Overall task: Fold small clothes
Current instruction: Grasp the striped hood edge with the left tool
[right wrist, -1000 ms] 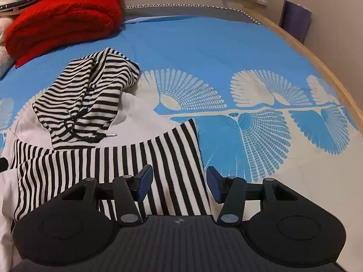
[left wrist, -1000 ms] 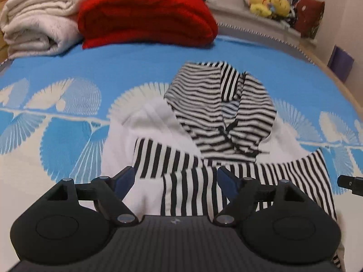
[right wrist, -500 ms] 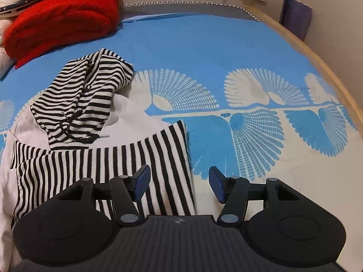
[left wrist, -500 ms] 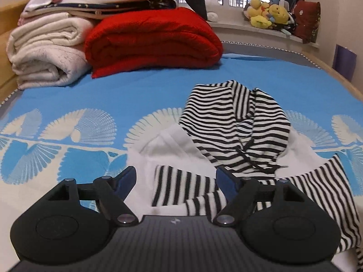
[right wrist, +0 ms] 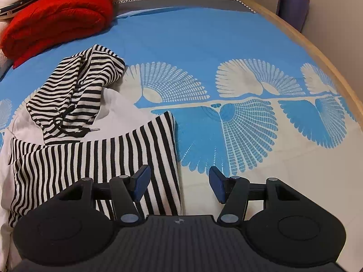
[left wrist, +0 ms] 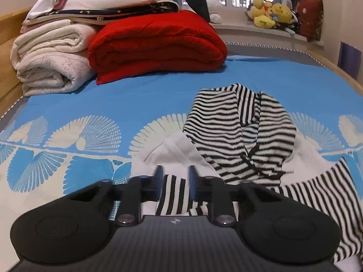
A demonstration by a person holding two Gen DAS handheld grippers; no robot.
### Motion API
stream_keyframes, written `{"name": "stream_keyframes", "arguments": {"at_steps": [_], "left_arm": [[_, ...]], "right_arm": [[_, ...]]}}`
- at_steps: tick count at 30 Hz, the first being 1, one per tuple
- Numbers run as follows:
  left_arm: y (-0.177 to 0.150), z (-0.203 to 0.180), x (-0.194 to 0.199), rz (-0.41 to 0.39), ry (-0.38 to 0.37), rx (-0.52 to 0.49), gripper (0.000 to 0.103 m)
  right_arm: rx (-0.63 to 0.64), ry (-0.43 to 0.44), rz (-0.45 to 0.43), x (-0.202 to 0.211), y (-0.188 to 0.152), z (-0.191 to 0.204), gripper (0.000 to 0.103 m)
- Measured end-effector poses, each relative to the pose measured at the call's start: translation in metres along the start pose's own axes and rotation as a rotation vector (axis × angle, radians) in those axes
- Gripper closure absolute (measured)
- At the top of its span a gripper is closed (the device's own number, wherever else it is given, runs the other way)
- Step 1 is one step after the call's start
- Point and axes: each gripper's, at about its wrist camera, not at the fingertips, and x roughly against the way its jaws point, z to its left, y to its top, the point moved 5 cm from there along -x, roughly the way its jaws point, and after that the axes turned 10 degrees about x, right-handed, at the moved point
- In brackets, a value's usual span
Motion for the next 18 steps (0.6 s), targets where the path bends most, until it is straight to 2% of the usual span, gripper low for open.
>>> {"name": "stream_keyframes", "arguments": {"at_steps": [2,4,9,11,14,18], "left_arm": [[0.008,0.002,0.006,-0.006,0.006,0.020,0.088],[0.020,0.004,0.008,0.010,-0.030,0.067,0.088],[0.066,-0.016,-0.021,0.002,-0.067,0.042,0.088],[0.086,-0.028,-0.045,0.002,-0.087,0.032,0.088],[0.111,-0.049,-0.099,0.069,-0.138,0.047,0.088],[0.139,-0.072,-0.179,0.103,-0.133,0.037,0.088]], "right_arm": [[-0.005,0.005,0.004,-0.001,0.000,-0.001,0.044],[-0.012,0.007,0.006,-0.002,0.001,-0.003,0.044],[-0.016,0.012,0.003,-0.002,0.002,-0.005,0.044],[0.023,0.002,0.004,-0.004,0.001,-0.003,0.044],[0.093,-0.032,0.009,-0.009,0.000,0.000,0.044],[0.116,-0.036,0.030,-0.019,0.001,0.001,0.044]]}}
